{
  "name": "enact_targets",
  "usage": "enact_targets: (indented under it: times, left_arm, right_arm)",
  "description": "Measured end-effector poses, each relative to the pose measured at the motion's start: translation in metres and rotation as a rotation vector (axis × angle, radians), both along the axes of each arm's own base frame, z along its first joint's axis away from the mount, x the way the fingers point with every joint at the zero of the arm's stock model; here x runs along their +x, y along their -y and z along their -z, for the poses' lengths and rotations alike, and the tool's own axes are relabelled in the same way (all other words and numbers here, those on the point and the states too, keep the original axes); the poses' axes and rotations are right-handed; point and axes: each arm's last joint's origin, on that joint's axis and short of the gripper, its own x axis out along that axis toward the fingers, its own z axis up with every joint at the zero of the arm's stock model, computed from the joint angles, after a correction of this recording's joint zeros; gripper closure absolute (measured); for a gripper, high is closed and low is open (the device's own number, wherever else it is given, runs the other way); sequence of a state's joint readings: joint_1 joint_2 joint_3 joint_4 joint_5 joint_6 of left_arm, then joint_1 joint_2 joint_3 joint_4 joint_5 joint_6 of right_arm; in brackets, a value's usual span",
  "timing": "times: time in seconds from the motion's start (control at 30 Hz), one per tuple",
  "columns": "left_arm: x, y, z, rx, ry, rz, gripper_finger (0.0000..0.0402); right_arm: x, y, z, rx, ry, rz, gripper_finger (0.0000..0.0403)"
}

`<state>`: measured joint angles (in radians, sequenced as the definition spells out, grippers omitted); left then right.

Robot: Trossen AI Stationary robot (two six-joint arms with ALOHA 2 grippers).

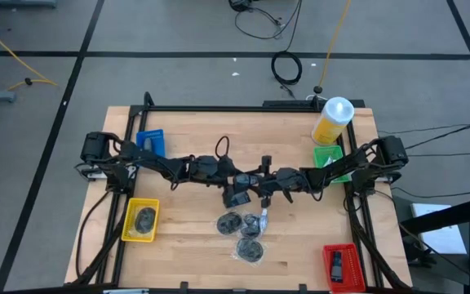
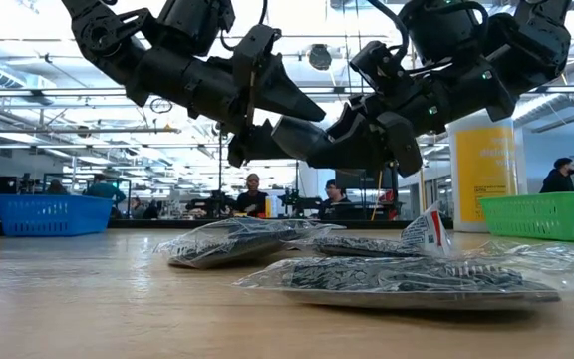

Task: Pick & Place Travel size toiletries
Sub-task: Put the gray deodorant into the blue bin

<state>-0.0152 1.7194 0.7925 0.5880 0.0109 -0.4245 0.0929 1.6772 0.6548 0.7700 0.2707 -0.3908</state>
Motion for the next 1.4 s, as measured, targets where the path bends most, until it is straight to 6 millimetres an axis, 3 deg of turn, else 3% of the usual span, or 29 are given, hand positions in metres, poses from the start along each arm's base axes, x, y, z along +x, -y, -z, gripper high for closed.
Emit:
enact_targets:
  times: [0.3, 0.67, 0.97, 1.23, 1.4]
  left_arm:
    - [0.0, 0.004, -0.001, 0.132, 0.008, -0.076, 0.0118]
    - [0.0, 0.004, -0.001, 0.14, 0.009, -0.101, 0.0149]
    - [0.0, 0.006, -0.001, 0.165, 0.006, -0.095, 0.0208]
    - [0.0, 0.011, -0.001, 0.187, 0.006, -0.078, 0.0185]
    - [0.0, 0.012, -0.001, 0.204, 0.01, -0.067, 0.0203]
  right_arm:
    - [0.001, 0.0, -0.002, 0.006, 0.025, 0.017, 0.0197]
    - [0.001, 0.001, -0.003, 0.003, 0.031, 0.022, 0.0197]
    - [0.001, 0.001, -0.003, 0.003, 0.03, 0.024, 0.0193]
    - [0.001, 0.0, -0.003, 0.002, 0.029, 0.014, 0.0177]
    - [0.0, 0.0, -0.001, 0.002, 0.01, 0.014, 0.0162]
